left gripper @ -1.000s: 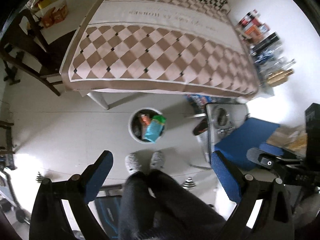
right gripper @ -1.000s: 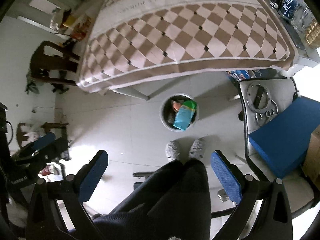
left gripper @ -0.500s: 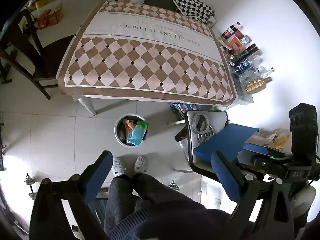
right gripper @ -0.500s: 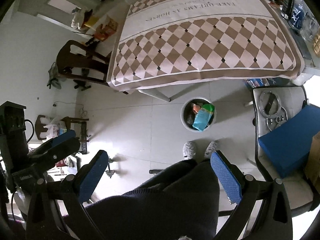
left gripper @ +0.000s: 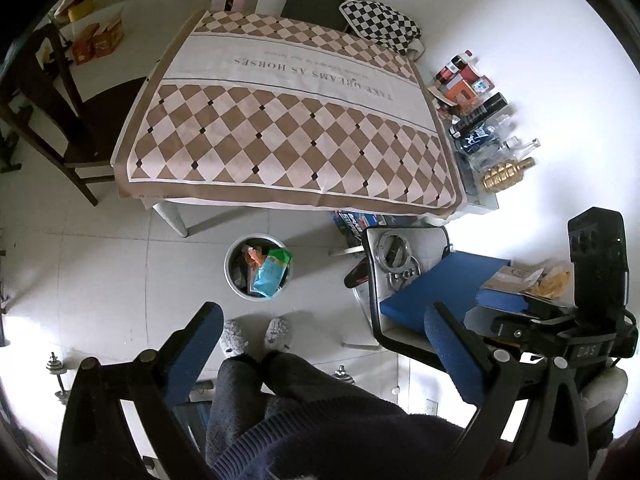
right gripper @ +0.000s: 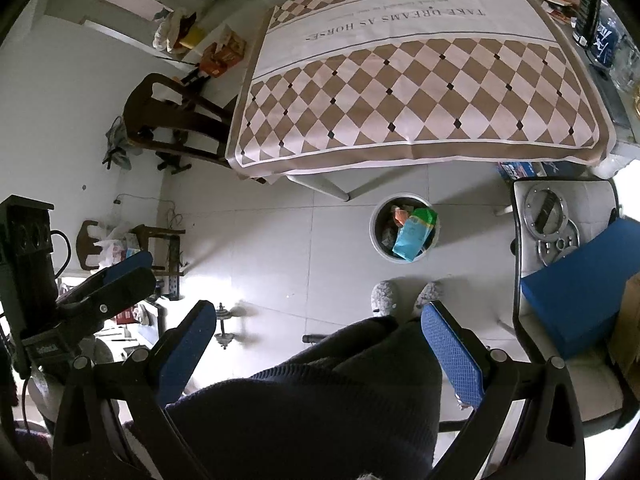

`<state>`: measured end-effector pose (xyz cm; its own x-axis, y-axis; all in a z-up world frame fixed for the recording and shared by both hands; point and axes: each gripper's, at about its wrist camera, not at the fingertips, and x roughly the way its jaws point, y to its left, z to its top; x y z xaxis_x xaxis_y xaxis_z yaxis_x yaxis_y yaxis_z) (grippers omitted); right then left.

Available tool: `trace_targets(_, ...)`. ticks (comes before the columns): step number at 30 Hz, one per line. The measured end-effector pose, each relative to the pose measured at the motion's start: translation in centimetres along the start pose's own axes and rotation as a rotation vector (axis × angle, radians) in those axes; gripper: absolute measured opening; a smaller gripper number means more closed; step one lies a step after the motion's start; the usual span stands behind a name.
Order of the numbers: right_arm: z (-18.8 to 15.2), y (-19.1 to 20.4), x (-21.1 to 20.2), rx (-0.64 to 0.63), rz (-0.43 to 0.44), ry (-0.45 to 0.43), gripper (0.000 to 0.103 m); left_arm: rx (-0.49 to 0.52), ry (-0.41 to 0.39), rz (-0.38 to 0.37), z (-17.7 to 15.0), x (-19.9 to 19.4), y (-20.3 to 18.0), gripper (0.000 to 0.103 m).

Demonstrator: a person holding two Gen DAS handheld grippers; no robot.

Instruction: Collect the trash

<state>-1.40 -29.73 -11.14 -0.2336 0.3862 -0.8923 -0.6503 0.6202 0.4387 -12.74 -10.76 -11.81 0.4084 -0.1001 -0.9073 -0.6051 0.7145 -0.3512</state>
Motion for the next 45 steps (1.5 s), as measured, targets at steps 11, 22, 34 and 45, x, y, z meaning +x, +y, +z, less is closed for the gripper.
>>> trace_targets(11, 0.0, 0.1, -0.4, -0.005, 0.005, 0.008, 0.103, 0.017, 0.011, -0.010, 0.1, 0.1, -0.7, 0.103)
trace_targets(22, 0.0, -0.3, -0.9, -0.007, -0.002, 0.005, 0.103, 0.037, 0.018, -0.037, -0.1, -0.1, -0.4, 0.103)
trace_targets(34, -0.4, -1.2, -2.0, -0.033, -0.026, 0.004, 0.103, 0.042, 0.019, -0.043, -0.1, -0.3, -0.1, 0.103)
trace_targets(45, -0.7, -1.0, -2.4, -0.053, -0.045, 0.006, 0.103, 0.048, 0.017, -0.045, -0.2, -0.5, 0.0, 0.103)
